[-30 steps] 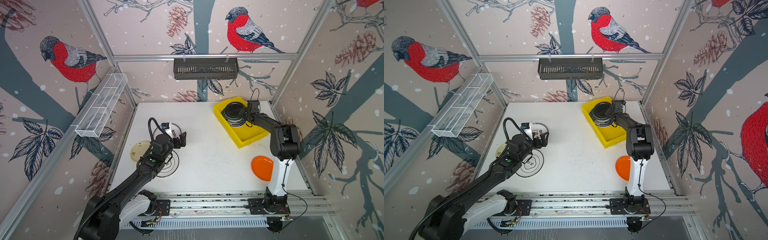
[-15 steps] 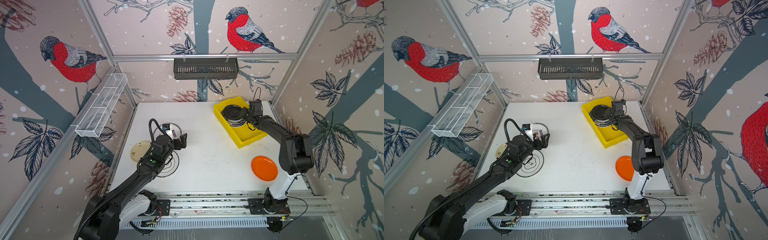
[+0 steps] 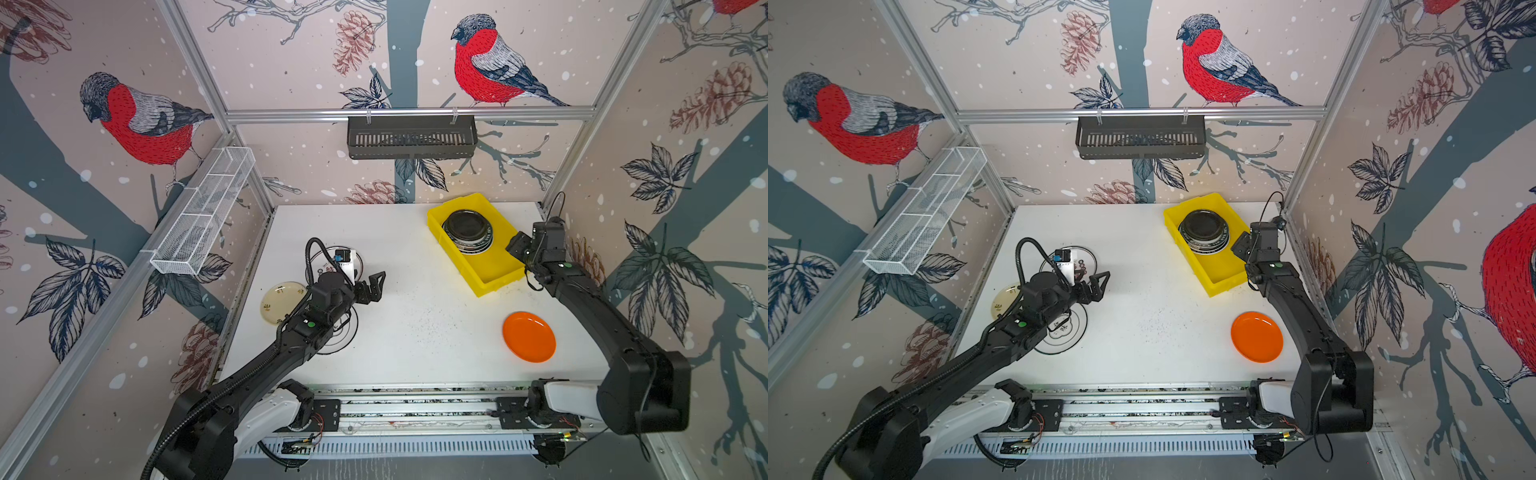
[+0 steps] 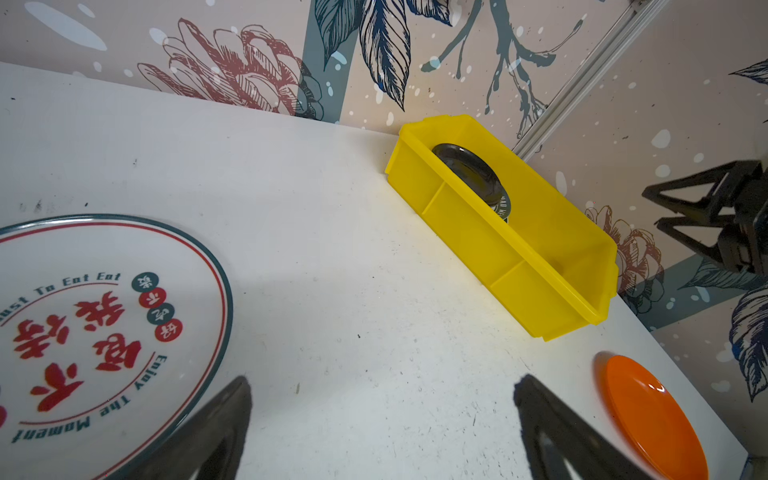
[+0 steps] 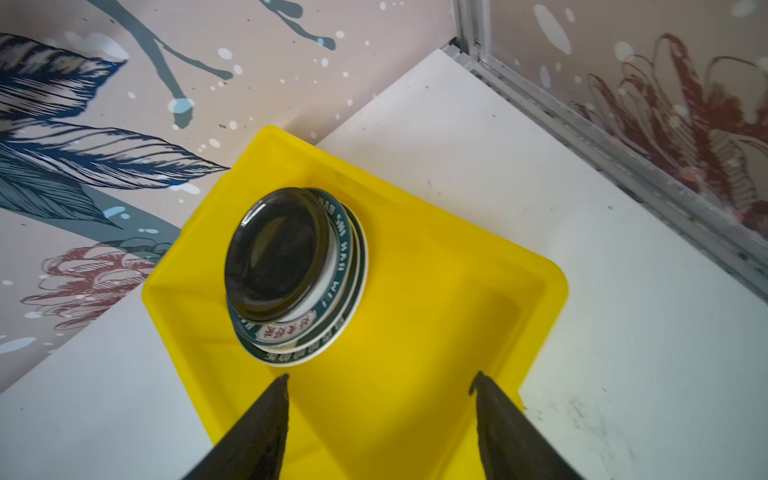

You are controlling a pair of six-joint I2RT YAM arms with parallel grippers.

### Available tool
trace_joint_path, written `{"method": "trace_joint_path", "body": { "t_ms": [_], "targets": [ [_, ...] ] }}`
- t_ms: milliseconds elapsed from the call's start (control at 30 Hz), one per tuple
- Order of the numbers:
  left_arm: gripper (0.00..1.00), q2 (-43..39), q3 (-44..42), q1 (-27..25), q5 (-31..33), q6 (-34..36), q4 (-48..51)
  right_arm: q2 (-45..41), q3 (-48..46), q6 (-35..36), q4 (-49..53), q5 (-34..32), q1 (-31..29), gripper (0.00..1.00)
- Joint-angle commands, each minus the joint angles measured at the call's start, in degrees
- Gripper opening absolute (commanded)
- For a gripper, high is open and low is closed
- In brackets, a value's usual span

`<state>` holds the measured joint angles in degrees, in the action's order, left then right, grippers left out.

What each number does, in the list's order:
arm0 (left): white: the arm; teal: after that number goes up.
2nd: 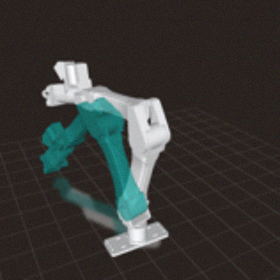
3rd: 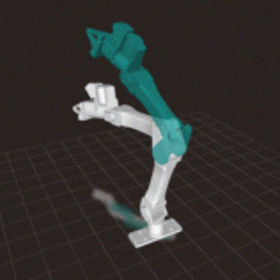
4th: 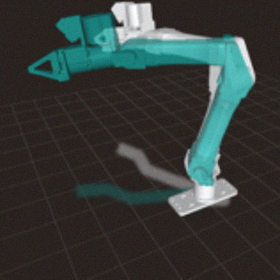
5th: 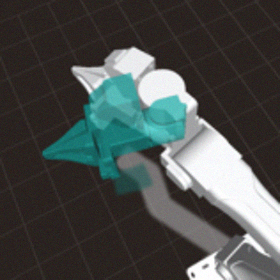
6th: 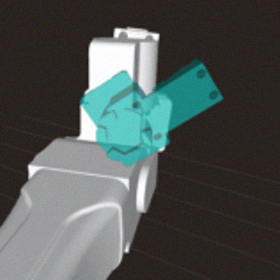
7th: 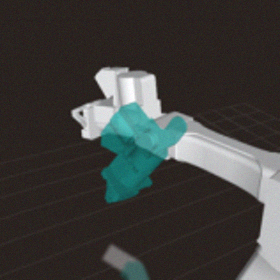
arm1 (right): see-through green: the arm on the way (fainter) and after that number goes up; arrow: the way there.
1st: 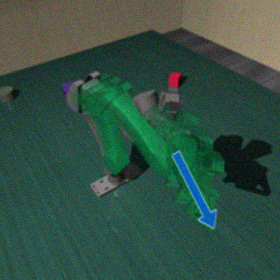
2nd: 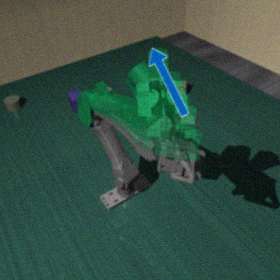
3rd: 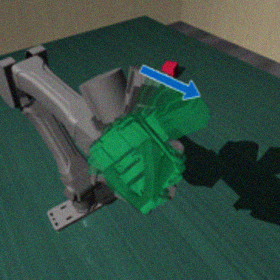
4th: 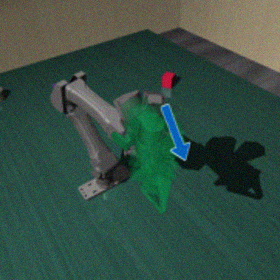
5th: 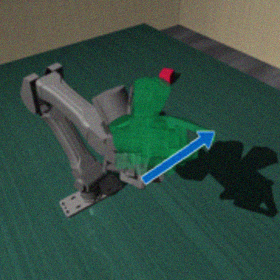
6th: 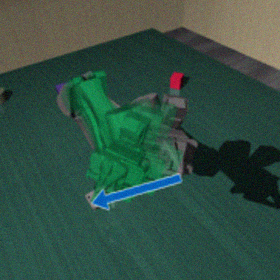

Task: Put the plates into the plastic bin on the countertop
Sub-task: 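Move the right gripper down to the orange plate nearer the robot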

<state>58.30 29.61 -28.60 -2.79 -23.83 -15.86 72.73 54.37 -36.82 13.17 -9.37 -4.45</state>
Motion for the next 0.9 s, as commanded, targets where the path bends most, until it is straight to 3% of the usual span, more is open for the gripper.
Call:
{"method": "trace_joint_path", "body": {
  "t_ms": [0,133,267,433,700,867],
  "targets": [
    [0.98,-1.2,0.3,-0.2,1.0,-0.1,0.1,-3.9,-1.2,1.6,8.3,-0.6,-0.3,0.71],
    [0.98,-2.1,0.2,-0.5,1.1,0.0,0.9,-8.1,-2.6,0.7,17.0,1.1,-1.6,0.74],
    [0.98,-2.0,0.7,-0.9,0.3,-0.2,1.2,-10.1,-4.4,-2.4,24.8,-1.8,-4.3,0.74],
    [0.98,-1.9,0.7,-1.0,0.1,-0.3,1.2,-9.4,-9.3,-5.9,26.5,-0.4,-9.2,0.69],
    [0.98,-2.5,0.3,-1.0,0.9,-0.2,1.1,-7.0,-11.1,-8.8,31.8,-3.2,-14.6,0.72],
    [0.98,-2.1,0.3,-1.0,1.0,0.0,0.9,-5.8,-13.9,-10.9,32.5,-4.0,-18.0,0.69]
  ]
}}
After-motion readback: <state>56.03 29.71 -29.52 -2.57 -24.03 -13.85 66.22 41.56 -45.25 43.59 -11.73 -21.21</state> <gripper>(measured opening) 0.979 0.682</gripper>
